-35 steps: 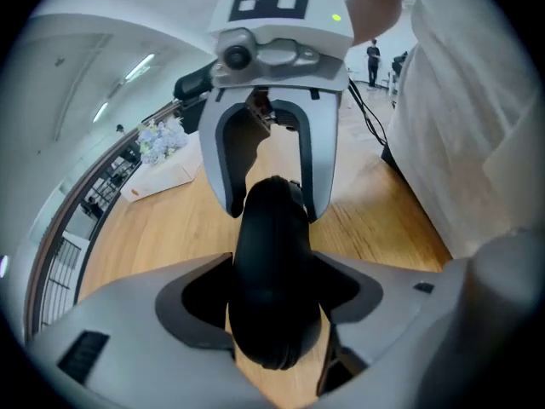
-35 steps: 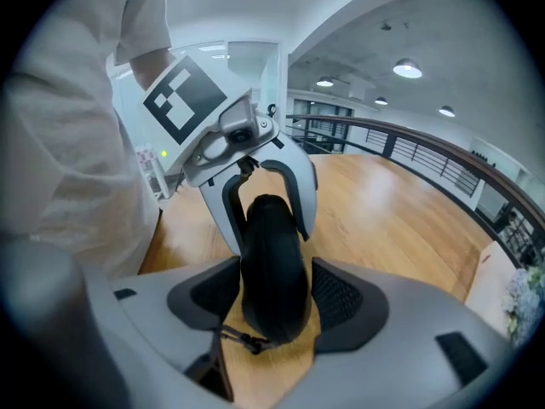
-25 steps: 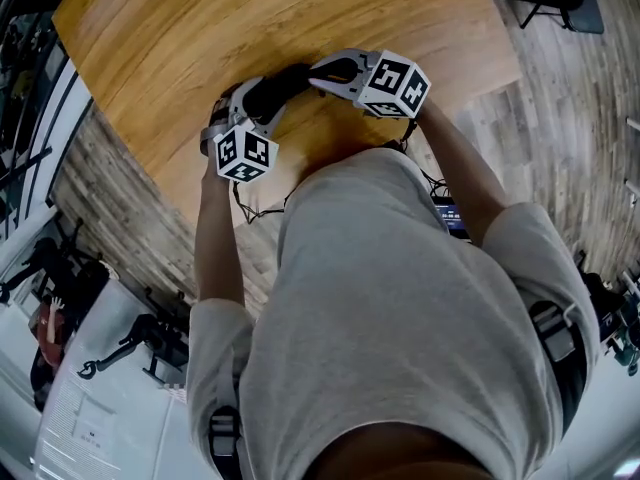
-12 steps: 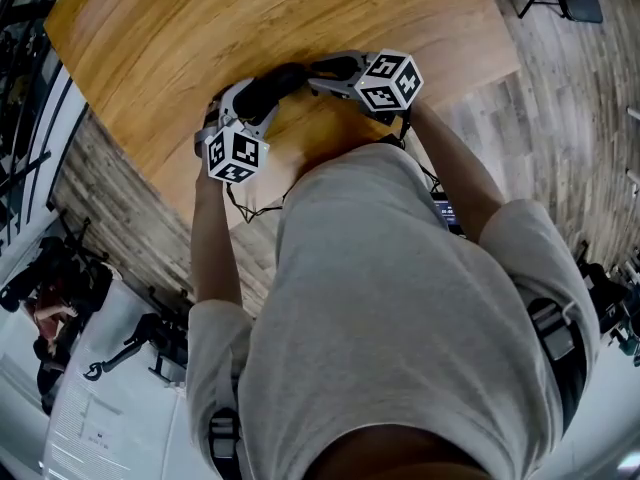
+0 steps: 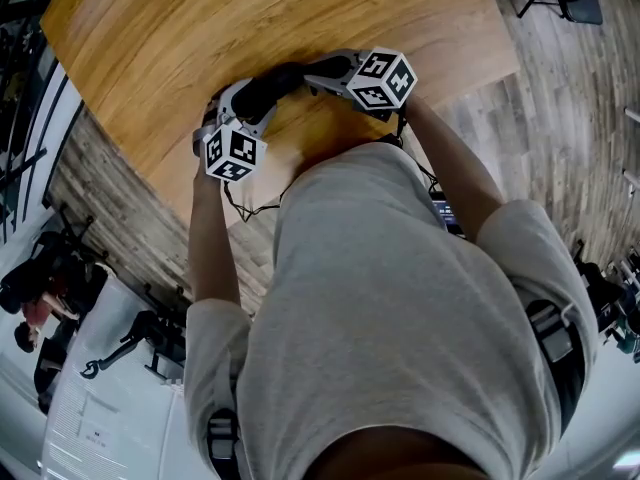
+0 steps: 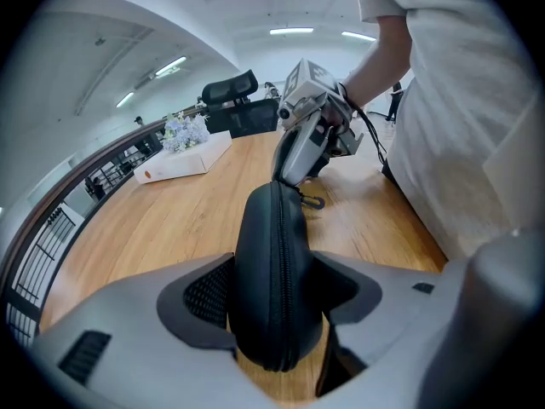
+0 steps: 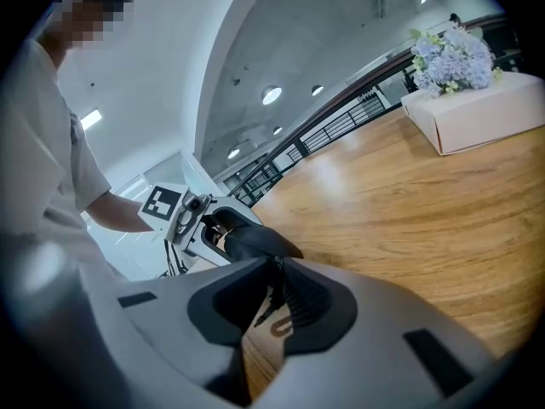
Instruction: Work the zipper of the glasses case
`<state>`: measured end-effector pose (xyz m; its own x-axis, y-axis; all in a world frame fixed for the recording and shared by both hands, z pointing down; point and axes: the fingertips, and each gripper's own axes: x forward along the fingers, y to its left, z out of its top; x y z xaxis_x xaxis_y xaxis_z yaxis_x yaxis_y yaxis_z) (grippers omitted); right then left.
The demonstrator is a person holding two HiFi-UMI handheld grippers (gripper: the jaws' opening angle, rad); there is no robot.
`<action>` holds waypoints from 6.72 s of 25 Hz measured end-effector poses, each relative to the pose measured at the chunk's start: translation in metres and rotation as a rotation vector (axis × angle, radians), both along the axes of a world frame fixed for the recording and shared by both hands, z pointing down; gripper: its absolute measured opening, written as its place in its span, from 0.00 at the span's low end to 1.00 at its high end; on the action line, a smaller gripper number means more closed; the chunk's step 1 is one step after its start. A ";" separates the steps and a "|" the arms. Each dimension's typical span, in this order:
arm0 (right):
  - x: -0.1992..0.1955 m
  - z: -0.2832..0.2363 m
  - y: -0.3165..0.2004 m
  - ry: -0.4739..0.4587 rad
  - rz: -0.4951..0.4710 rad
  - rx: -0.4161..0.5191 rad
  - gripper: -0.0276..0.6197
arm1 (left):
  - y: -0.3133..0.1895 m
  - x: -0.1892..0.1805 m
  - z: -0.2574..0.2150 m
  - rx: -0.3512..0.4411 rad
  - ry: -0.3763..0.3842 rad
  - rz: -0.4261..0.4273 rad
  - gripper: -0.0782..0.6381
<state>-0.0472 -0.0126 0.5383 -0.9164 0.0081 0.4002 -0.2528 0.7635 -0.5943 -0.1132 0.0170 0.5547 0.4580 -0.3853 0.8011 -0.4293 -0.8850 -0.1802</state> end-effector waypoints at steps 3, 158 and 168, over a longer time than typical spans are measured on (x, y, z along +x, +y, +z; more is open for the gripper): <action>-0.001 0.002 0.004 0.022 -0.022 0.009 0.15 | 0.001 -0.001 0.001 -0.008 0.012 -0.011 0.51; -0.007 -0.069 -0.014 0.193 -0.047 0.299 0.08 | -0.024 0.012 -0.072 0.254 -0.222 -0.144 0.49; -0.014 -0.073 -0.007 0.198 -0.042 0.303 0.08 | -0.028 0.015 -0.066 0.202 -0.236 -0.211 0.49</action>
